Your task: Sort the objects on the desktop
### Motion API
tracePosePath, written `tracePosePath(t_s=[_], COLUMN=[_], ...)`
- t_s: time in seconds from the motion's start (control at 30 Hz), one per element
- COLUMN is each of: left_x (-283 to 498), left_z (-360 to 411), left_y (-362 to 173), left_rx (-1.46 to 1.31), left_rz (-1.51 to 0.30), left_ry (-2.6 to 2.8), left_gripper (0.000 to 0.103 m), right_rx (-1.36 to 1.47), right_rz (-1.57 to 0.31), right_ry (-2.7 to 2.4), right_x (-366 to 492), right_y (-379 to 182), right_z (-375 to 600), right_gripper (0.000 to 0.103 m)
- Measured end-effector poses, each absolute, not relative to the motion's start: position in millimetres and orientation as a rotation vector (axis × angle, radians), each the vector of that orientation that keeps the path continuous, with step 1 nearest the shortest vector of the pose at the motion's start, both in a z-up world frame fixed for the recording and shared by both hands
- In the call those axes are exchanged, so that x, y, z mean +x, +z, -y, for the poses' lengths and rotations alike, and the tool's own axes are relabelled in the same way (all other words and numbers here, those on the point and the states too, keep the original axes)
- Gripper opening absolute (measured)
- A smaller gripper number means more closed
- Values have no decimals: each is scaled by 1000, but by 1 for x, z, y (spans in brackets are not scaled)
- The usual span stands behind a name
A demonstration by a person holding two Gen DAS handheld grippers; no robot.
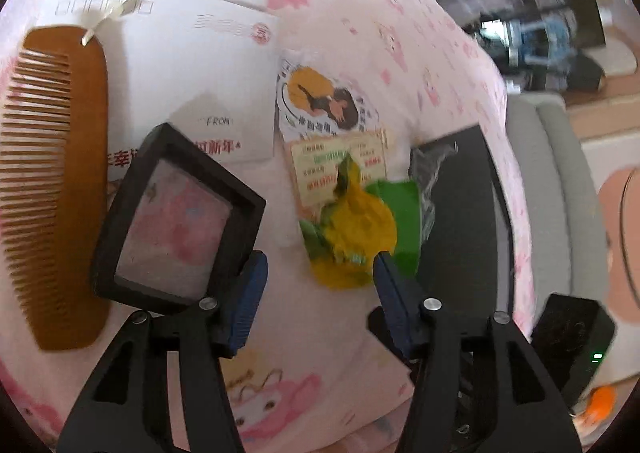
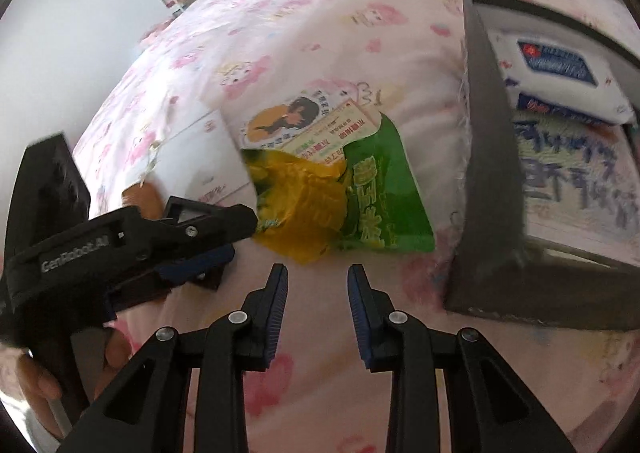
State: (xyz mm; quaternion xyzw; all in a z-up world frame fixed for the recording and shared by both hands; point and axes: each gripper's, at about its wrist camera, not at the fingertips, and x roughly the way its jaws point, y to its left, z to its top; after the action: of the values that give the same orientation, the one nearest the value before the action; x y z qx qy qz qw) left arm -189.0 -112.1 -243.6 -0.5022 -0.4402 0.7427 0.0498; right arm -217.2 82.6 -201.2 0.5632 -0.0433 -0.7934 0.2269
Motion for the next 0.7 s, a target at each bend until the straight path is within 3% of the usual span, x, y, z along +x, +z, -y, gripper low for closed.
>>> tracePosePath(t_s=[0.1, 0.17, 0.23, 0.27, 0.43, 0.7], left_x=[-194, -199, -201, -200, -193, -152], left_z=[112, 105, 100, 100, 98, 112], left_y=[-249, -252, -252, -249, -237, -220], left_rx=[-1506, -1532, -1559, -1567, -1516, -1575], left_rz=[1378, 1338, 1282, 1250, 1228, 1198], left_ry=[2263, 2260, 2285, 2317, 2324, 2298], left_gripper=[56, 46, 24, 22, 16, 15], right_rx=[1591, 1583, 1589, 1592, 1588, 1528], right_rz=[209, 241, 208, 217, 260, 180], right_ry=[-2182, -2142, -2143, -2138, -2136, -2121], right_x=[-227, -228, -226, -224, -218, -186], right_y=[-208, -212, -218, -220, -217, -192], right_z=[-87, -85, -83, -84, -91, -90], right_gripper=[27, 28, 28, 28, 28, 28])
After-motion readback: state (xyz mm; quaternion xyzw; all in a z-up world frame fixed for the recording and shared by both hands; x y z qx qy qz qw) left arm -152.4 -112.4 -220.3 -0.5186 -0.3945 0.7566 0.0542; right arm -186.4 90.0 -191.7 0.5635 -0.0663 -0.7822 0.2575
